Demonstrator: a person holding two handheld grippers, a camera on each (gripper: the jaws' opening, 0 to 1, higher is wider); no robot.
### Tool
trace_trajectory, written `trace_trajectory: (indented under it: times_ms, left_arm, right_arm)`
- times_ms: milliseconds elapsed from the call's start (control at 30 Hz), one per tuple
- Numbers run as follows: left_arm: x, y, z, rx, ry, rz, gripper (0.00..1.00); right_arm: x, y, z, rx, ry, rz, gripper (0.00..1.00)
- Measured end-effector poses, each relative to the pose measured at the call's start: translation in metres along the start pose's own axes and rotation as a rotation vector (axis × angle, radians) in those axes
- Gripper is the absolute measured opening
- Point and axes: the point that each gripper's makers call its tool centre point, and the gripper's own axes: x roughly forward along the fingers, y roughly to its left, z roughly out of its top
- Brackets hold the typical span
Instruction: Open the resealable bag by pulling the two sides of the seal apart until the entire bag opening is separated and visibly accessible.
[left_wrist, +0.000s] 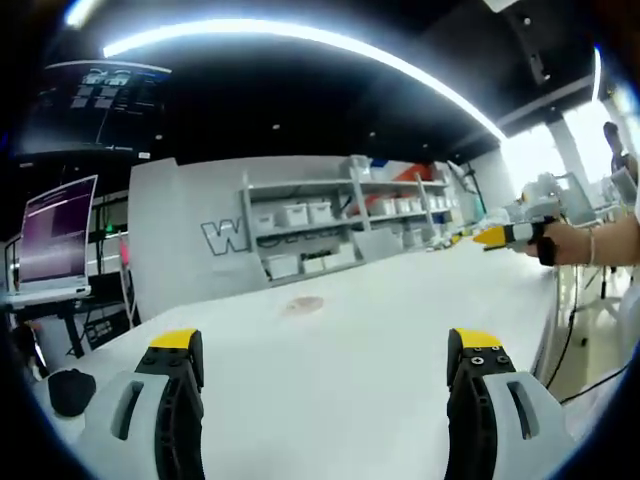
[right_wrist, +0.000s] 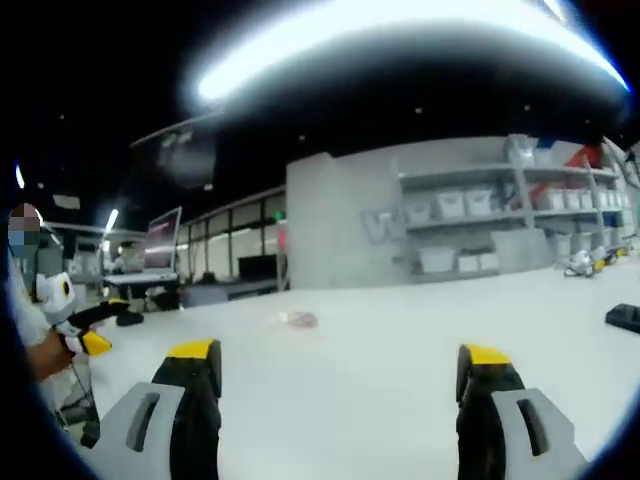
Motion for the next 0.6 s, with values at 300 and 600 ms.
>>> trace_trajectory:
  times_ms: [300, 600]
  left_arm:
    - [0.003, 0.006, -0.003, -0.017, -0.006, 0.020, 1.00]
    - [0.004, 0.015, -0.009, -0.048, -0.009, 0.042, 1.00]
  right_arm:
    - [-0.010, -0.003, 0.004, -0.022, -0.026, -0.015, 1.00]
    - [-0.019, -0.016, 0.004, -0.023, -0.038, -0.052, 1.00]
